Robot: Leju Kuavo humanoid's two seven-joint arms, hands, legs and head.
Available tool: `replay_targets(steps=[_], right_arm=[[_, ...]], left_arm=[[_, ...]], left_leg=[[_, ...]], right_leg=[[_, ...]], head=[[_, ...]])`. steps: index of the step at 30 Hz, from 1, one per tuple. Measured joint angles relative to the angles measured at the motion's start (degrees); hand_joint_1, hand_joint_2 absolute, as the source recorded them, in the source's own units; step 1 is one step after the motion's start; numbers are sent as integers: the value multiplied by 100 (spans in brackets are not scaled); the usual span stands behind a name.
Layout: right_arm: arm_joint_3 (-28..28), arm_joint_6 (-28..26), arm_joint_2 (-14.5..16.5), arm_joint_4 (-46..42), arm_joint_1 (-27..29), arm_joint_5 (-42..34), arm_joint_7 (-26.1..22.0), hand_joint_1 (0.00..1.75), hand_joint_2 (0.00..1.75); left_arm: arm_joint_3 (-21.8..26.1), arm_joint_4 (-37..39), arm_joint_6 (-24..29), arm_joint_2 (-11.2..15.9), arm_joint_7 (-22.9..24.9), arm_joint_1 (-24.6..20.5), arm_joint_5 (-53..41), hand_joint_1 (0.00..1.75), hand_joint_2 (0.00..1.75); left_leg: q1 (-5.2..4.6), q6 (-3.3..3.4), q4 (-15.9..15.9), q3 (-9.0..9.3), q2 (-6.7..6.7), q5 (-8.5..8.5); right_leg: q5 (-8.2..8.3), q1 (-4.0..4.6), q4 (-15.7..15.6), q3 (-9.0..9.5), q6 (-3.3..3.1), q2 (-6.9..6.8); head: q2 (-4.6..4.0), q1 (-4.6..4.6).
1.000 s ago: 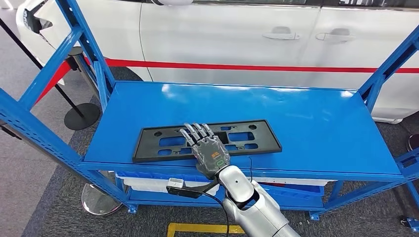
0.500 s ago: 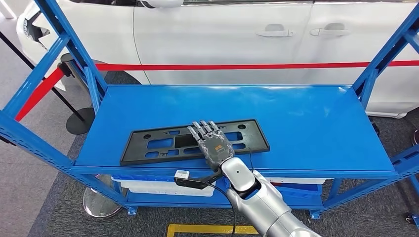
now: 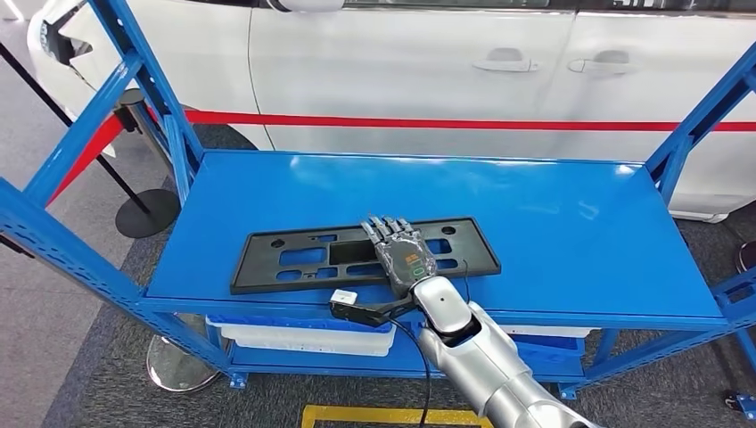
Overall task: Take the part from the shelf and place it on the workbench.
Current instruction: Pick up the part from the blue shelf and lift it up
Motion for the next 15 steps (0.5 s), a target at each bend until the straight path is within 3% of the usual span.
replay_targets(steps=[1,2,3,6,8,12,13,15], right_arm=[[-18,21,-2,38,13,-32,-13,175,175],[-31,35,-3,70,28,-55,-21,175,175],[-43,48,-4,93,34,-76,-31,175,175],[-79,97,-4,125,5,-123,-71,175,175],[-99,121,-4,140,-1,-138,-83,175,175],[-131,161,-3,161,-5,-139,-83,175,175],[-137,172,-3,165,-5,-133,-79,175,175],[-142,189,-3,176,0,-120,-75,175,175]], left_arm=[[-3,0,0,0,6,3,18,0,0],[-5,0,0,-1,12,6,34,0,0],[-9,0,-1,-1,18,8,43,0,0],[-24,0,-8,-6,29,5,76,0,0],[-43,0,-16,-8,31,4,105,0,0],[-76,0,-30,-9,36,6,137,0,0],[-83,0,-34,-10,36,5,140,0,0],[-93,0,-37,-7,36,7,148,0,0]], left_leg=[[-1,4,2,-5,1,-1],[-1,4,4,-5,0,-4],[0,0,6,1,-2,-9],[-10,-45,15,48,-13,-44],[-27,-100,20,53,-20,-63],[-1,-228,66,44,-14,-125],[2,-247,231,-23,-10,-236],[2,-270,881,-316,-4,-582]], right_leg=[[-125,-19,360,-187,17,-1],[-135,-34,541,-291,26,-2],[-31,-47,499,-284,28,-3],[543,-52,-605,255,-13,-11],[650,-33,-1053,467,-51,-8],[657,-28,-1142,509,-164,-2],[666,-40,-1169,529,-198,-8],[667,-41,-1188,548,-239,-19]], head=[[0,3],[0,4],[0,5],[0,6],[0,2],[-1,-6],[-1,-18],[-1,-44]])
